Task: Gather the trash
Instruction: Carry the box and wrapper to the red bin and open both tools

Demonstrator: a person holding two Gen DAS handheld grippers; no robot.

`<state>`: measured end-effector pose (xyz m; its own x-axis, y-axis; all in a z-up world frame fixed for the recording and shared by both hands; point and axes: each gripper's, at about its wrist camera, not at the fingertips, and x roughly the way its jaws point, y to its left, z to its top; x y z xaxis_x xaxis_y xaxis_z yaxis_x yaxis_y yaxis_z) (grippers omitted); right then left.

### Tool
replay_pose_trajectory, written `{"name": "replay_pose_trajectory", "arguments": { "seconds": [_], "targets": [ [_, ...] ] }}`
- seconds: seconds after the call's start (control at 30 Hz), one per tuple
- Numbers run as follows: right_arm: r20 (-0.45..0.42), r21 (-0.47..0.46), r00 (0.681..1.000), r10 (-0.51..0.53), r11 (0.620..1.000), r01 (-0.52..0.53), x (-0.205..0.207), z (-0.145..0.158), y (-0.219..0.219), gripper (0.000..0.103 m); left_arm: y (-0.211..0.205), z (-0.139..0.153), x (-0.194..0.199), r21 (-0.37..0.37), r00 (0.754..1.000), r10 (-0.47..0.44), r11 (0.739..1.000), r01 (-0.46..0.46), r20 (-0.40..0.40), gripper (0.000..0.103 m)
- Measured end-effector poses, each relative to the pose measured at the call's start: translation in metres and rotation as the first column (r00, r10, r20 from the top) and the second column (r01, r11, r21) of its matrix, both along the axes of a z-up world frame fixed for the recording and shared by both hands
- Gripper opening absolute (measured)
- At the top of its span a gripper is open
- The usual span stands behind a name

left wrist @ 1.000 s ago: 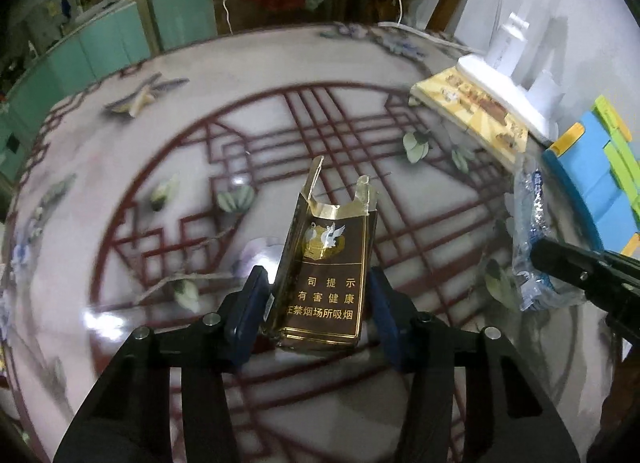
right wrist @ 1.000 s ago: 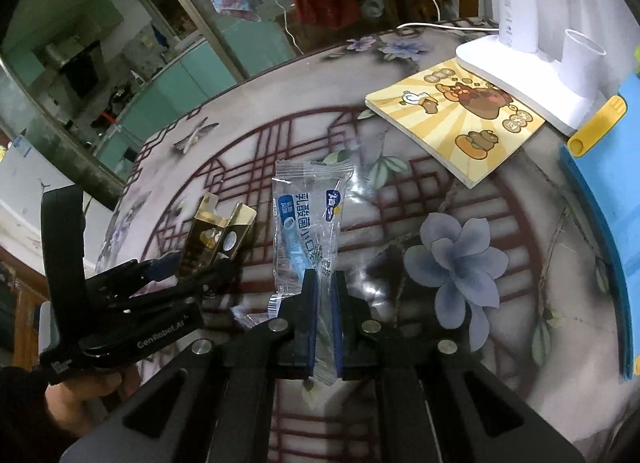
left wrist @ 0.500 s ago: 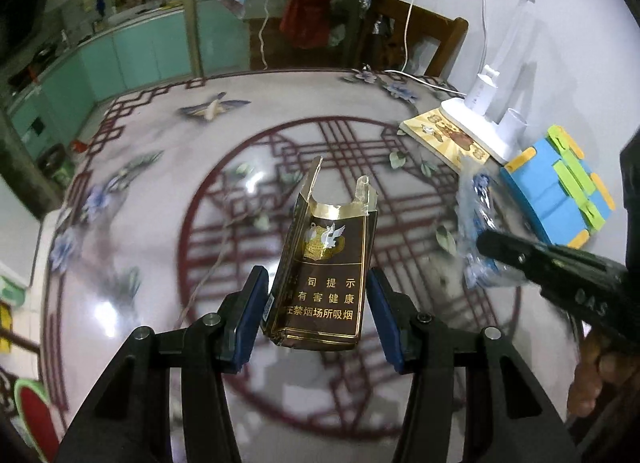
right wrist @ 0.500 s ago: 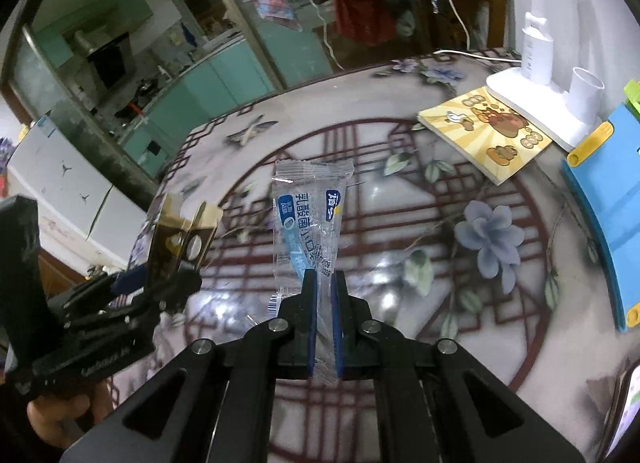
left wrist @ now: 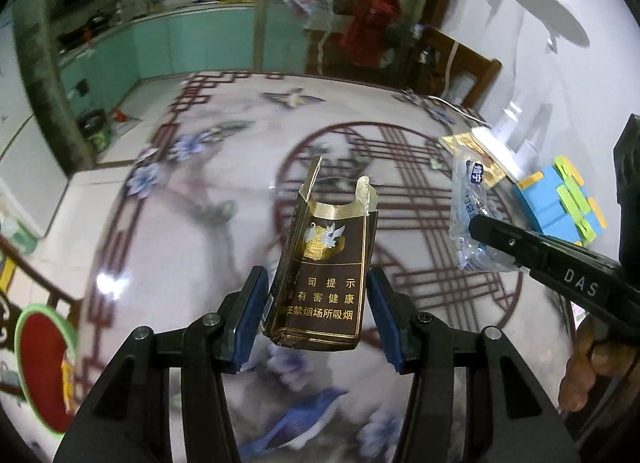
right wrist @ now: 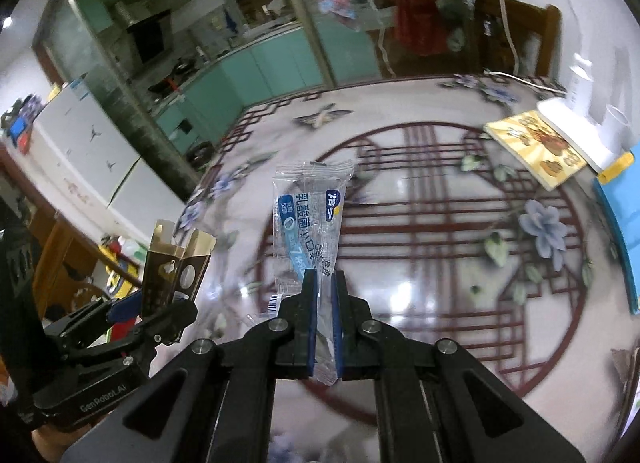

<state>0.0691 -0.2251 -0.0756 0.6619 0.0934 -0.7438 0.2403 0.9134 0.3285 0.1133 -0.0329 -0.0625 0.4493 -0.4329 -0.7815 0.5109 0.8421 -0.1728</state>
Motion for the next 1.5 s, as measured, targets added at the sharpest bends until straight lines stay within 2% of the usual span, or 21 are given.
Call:
{"name": "replay_pose_trajectory", "arguments": {
  "seconds": [0.47, 0.97, 1.23, 1.37, 1.5],
  "targets": [
    [-0.003, -0.042, 0.987, 0.164, 0.986, -0.164, 0.026, 0.013, 0.139, 0.005, 0.122, 0.000, 0.006, -0.020, 0.990, 0.139, 0.990, -0.139, 0.000, 0.050],
    [-0.012, -0.056, 0.953, 0.304, 0.951, -0.304, 0.059, 0.013, 0.247, 0.005, 0.212, -0.003, 0.018, 0.002, 0.965, 0.262, 0.965, -0.262, 0.014, 0.050],
    [-0.021, -0.051, 0.924, 0.383, 0.922, -0.384, 0.082, 0.007, 0.300, 0.005, 0.261, -0.010, 0.026, 0.022, 0.935, 0.353, 0.935, -0.354, 0.019, 0.050],
    [-0.031, -0.047, 0.901, 0.433, 0.900, -0.434, 0.093, 0.001, 0.330, 0.005, 0.289, -0.016, 0.031, 0.040, 0.911, 0.412, 0.910, -0.413, 0.016, 0.050],
    [-0.053, -0.038, 0.872, 0.487, 0.872, -0.489, 0.104, -0.009, 0.364, 0.005, 0.324, -0.028, 0.036, 0.072, 0.876, 0.482, 0.874, -0.481, 0.000, 0.050]
  ]
}}
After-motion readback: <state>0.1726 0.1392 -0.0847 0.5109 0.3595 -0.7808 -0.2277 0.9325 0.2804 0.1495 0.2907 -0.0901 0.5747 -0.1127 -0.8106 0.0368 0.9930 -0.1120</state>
